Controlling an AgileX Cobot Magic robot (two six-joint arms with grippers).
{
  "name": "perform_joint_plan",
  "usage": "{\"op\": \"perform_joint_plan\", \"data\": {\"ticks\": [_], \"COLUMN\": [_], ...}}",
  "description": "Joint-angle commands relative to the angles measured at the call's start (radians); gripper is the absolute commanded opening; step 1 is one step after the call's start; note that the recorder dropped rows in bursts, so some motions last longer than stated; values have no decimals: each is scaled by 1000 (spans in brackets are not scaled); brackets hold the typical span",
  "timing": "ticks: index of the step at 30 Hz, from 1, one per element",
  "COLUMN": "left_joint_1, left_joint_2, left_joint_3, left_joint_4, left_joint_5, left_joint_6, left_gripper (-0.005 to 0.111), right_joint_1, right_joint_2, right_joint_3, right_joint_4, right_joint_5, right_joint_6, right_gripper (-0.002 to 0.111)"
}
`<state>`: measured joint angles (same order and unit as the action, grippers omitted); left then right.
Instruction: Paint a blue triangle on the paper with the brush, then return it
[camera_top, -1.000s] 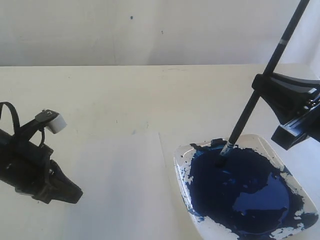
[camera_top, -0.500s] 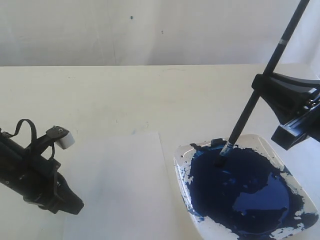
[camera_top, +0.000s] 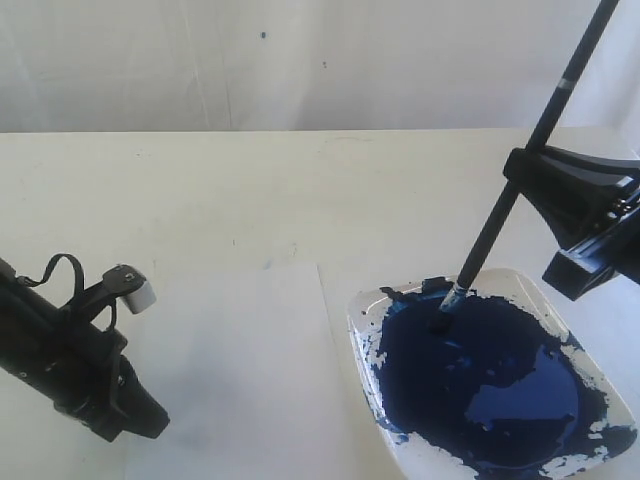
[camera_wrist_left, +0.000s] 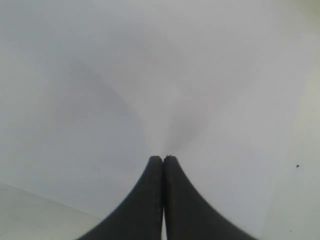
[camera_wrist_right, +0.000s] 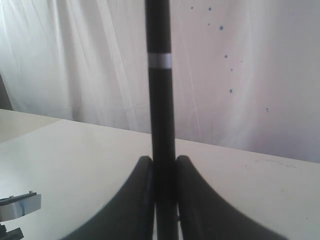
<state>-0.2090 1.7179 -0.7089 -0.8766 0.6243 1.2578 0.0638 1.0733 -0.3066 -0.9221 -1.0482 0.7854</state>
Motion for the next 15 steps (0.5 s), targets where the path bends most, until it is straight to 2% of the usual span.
{"op": "perform_joint_plan", "data": {"ticks": [1, 15], "left_joint_1": [-4, -4], "left_joint_2": [4, 4], "left_joint_3": [-1, -1], "left_joint_4": [-3, 19], "left_joint_5": [5, -2], "left_joint_6": [6, 6], "left_gripper": [0, 0], "right_joint_1": [-5, -5], "right_joint_2": [-6, -6], "right_joint_3": [5, 5], "right_joint_4": [1, 1], "right_joint_5": [-6, -6], "right_joint_6": [6, 6], "right_gripper": [0, 0]}}
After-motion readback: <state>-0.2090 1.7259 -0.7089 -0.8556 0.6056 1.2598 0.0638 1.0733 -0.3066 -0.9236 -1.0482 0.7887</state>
